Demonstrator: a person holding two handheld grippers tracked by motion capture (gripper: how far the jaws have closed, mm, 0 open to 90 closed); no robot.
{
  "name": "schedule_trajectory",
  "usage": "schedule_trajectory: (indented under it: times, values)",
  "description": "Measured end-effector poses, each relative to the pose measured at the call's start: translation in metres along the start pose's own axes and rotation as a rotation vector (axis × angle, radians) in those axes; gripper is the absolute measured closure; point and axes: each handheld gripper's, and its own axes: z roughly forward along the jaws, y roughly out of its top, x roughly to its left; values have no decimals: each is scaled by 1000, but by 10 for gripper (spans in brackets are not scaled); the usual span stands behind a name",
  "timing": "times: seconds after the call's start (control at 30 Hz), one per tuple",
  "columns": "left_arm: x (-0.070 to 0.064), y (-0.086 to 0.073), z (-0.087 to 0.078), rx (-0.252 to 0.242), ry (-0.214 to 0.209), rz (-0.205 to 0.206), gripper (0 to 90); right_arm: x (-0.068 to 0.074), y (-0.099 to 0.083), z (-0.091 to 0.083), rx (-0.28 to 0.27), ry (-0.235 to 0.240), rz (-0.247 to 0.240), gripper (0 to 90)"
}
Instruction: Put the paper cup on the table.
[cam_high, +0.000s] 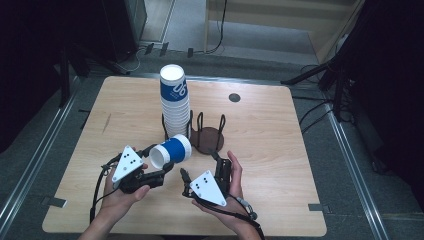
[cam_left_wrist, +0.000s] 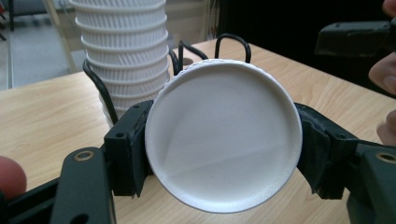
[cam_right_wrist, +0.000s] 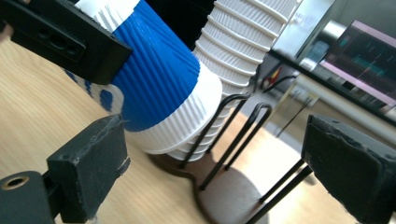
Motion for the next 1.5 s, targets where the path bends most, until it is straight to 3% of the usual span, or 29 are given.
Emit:
schedule_trajectory:
  times: [0.07, 0.1, 0.27, 0.33, 0.4, 0.47, 0.53, 0.57, 0.6, 0.73, 0.77, 0.8, 0.93, 1.03, 1.07, 1.17, 1.5]
  values:
    - [0, 0, -1, -17, -9, -4, 292, -4, 4, -1, 12, 2, 73, 78]
    - [0, 0, -1, -26, -5, -2, 292, -4, 4, -1, 12, 2, 73, 78]
    - [1, 0, 1, -47, -13, -24, 291, -11, 10, -6, -1, 0, 207, 91]
    - [1, 0, 2, -61, -18, -37, 291, -15, 11, -8, 17, 2, 264, 91]
    - [1, 1, 4, -76, -8, -38, 291, -15, 11, -8, 19, -3, 275, 90]
    - [0, 0, 5, -92, -13, -41, 291, -19, 12, -10, 24, -12, 350, 101]
    - [-1, 0, 5, -121, -10, -42, 291, -23, 14, -11, 48, -12, 424, 29]
    - [-2, 0, 6, -129, -4, -41, 291, -27, 15, -10, 70, -12, 486, 0]
    - [-2, 0, 6, -134, 0, -47, 291, -27, 15, -10, 70, -12, 486, 0]
    - [-1, -1, 6, -149, 3, -62, 291, -30, 18, -10, 93, -40, 604, 0]
    - [0, -1, 7, -159, 0, -68, 290, -30, 20, -9, 98, -44, 654, 0]
    - [0, -1, 7, -165, 1, -71, 290, -30, 20, -9, 98, -44, 654, 0]
    - [1, -2, 8, -179, 19, -73, 290, -28, 23, -7, 94, -38, 736, 0]
    - [1, -4, 9, -187, 34, -63, 290, -25, 25, -6, 71, -40, 821, 0]
    - [1, -4, 10, -192, 34, -62, 290, -25, 25, -6, 71, -40, 821, 0]
    - [0, -5, 10, -203, 30, -67, 290, -24, 27, -5, 54, -28, 890, 0]
    - [1, -7, 12, -250, 10, -90, 290, -17, 31, -2, 33, -26, 1037, 0]
